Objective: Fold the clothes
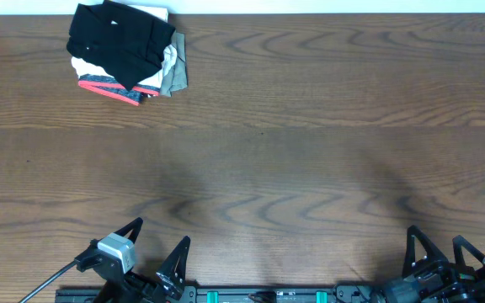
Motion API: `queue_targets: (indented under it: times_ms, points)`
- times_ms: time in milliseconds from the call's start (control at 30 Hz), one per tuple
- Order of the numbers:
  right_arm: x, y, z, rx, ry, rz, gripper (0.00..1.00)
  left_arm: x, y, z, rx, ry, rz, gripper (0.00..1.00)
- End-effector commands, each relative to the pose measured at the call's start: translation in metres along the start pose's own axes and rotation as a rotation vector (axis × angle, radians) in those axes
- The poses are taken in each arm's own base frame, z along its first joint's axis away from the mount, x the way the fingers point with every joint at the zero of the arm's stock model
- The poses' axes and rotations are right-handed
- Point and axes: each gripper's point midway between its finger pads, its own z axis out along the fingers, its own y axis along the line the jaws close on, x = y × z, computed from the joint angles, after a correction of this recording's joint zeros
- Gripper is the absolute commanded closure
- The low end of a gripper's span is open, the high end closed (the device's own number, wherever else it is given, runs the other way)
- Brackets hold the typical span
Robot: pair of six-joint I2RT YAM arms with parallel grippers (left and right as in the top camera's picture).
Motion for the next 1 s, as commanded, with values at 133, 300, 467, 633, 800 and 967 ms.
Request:
queue_targets:
  times_ms: [133, 300, 467, 633, 800, 967]
  points:
    - [0.004, -0.008, -0.003, 0.036, 0.011, 0.0, 0.01, -0.001, 0.0, -0.001, -0.006, -0.007, -0.007, 0.02]
    - [0.018, -0.018, -0.004, 0.075, 0.067, -0.014, 0.01, -0.001, 0.0, -0.001, -0.006, -0.007, -0.007, 0.02]
    - [0.027, -0.022, -0.006, 0.092, 0.109, -0.021, 0.01, -0.001, 0.0, -0.001, -0.006, -0.007, -0.007, 0.02]
    - [0.027, -0.022, -0.006, 0.092, 0.108, -0.021, 0.01, -0.001, 0.0, -0.001, -0.006, -0.007, -0.007, 0.02]
    - [0.013, -0.017, -0.004, 0.079, 0.045, -0.012, 0.01, -0.001, 0.0, -0.001, -0.006, -0.007, -0.007, 0.02]
    - [-0.006, -0.008, 0.002, 0.055, -0.041, -0.111, 0.01, -0.001, 0.0, -0.001, -0.006, -0.007, -0.007, 0.02]
